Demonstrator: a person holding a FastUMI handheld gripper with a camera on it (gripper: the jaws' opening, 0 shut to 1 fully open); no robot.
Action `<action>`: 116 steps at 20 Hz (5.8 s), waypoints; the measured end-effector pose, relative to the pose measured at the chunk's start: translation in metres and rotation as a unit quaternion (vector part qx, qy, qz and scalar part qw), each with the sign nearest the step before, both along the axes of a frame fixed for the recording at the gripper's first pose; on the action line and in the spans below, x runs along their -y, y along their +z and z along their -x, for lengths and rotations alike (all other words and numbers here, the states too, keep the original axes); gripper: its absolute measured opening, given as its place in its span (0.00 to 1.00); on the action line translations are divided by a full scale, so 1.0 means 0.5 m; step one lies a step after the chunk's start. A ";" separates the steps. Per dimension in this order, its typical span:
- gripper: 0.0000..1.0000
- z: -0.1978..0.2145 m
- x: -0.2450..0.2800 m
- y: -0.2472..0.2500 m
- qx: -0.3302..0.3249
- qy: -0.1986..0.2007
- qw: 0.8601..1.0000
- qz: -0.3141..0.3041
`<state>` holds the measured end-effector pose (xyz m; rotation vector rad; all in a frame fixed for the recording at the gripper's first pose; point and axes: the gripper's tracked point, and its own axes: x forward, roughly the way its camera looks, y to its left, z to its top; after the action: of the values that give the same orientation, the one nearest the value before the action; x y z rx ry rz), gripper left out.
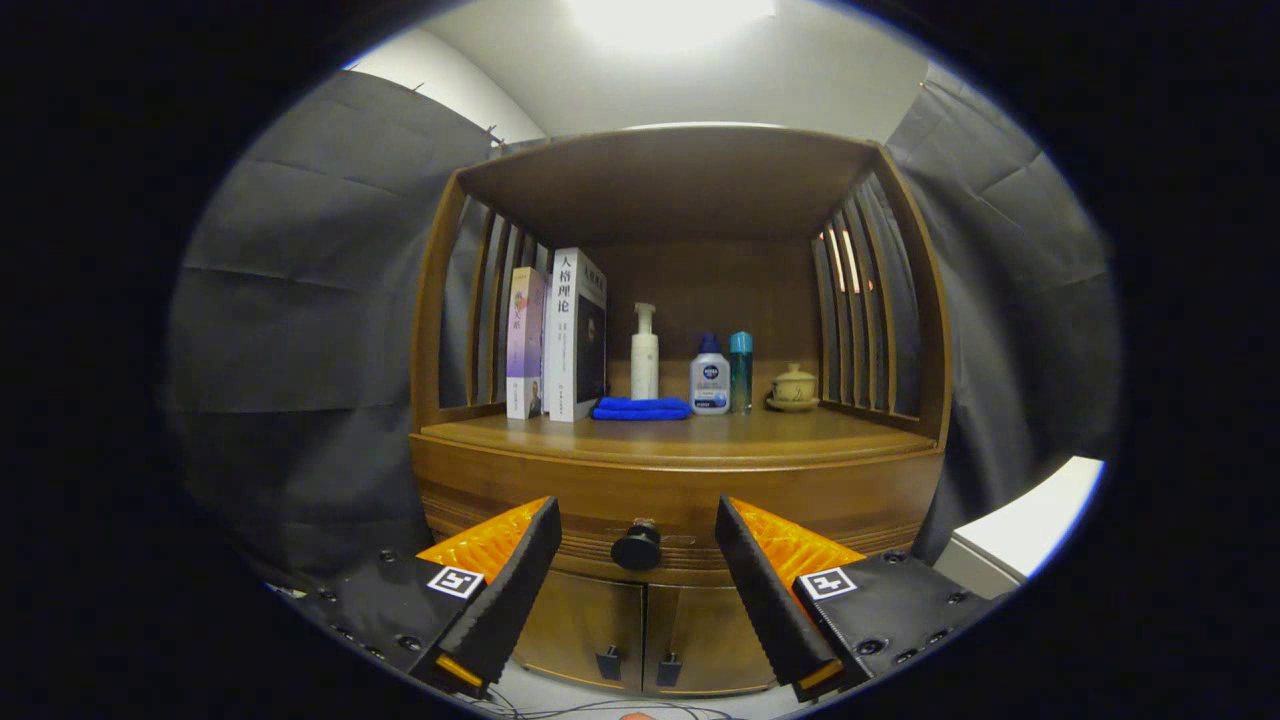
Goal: Pull open the drawer, take out the items inside it, and place them on the countertop above the cabinet.
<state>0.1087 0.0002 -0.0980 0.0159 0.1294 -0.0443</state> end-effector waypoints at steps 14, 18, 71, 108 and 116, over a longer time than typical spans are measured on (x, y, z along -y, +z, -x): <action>0.80 -0.120 -0.001 -0.160 -0.077 -0.021 0.997 -0.010; 0.57 -0.128 -0.006 -0.180 -0.091 -0.022 0.996 -0.017; 0.23 0.284 -0.084 -0.159 -0.117 0.071 0.990 0.016; 0.98 -0.076 -0.021 0.000 -0.326 0.163 0.930 0.049; 0.98 -0.054 -0.032 -0.100 -0.459 0.219 0.857 0.081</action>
<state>0.1357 0.0162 -0.1478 -0.2078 1.0883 0.4046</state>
